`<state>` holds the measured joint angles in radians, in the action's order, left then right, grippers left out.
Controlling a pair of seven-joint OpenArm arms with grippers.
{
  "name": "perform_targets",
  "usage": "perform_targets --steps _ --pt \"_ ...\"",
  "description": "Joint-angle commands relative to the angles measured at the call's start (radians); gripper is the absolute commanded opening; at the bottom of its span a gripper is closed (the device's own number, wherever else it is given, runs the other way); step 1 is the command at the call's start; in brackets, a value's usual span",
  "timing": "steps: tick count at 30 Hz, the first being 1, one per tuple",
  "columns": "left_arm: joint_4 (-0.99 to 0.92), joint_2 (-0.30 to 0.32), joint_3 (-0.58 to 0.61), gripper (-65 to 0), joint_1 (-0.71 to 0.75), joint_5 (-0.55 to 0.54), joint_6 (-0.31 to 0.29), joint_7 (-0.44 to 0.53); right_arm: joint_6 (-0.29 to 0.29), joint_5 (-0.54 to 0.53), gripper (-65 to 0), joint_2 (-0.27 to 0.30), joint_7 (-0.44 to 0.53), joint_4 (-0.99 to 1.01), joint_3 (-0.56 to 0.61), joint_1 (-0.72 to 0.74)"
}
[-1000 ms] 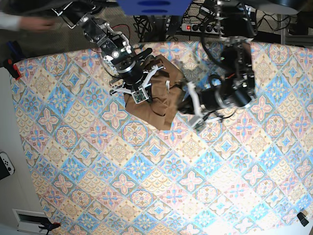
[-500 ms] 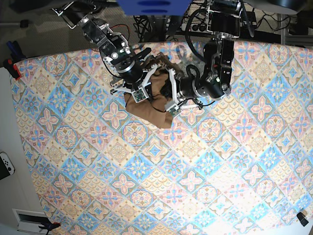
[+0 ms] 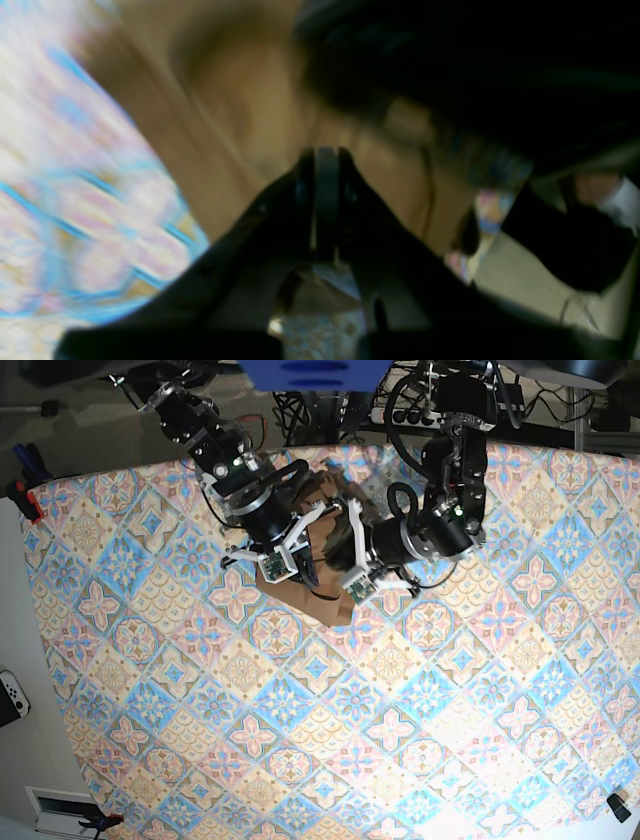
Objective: Layout the t-shirt on the table in an organized manner, then fold the t-shirt properly
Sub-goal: 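Grasp the bundle edges with both grippers together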
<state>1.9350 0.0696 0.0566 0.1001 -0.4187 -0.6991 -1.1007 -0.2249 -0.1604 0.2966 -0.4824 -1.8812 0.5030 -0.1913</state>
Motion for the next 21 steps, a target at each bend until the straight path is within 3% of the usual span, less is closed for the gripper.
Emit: perform_targets --steps 1,7,14,21 --pt "0.031 0.0 -0.005 -65.0 -0.01 -0.006 0.001 0.012 0.002 0.0 -65.0 0.002 0.014 -0.018 -0.002 -0.003" --pt "0.102 -0.001 0.022 -65.0 0.002 -0.05 0.001 -0.031 0.0 0.005 -65.0 0.002 0.017 -0.06 -0.037 -0.026" --pt "0.099 0.008 0.226 -65.0 0.005 -0.154 0.001 -0.151 -0.001 0.005 -65.0 -0.004 0.017 -0.057 -0.329 -0.124" --pt "0.025 0.074 0.406 -65.0 -0.001 -0.154 0.001 -0.17 -0.001 0.003 -65.0 -0.004 0.017 -0.057 -0.35 -0.129"
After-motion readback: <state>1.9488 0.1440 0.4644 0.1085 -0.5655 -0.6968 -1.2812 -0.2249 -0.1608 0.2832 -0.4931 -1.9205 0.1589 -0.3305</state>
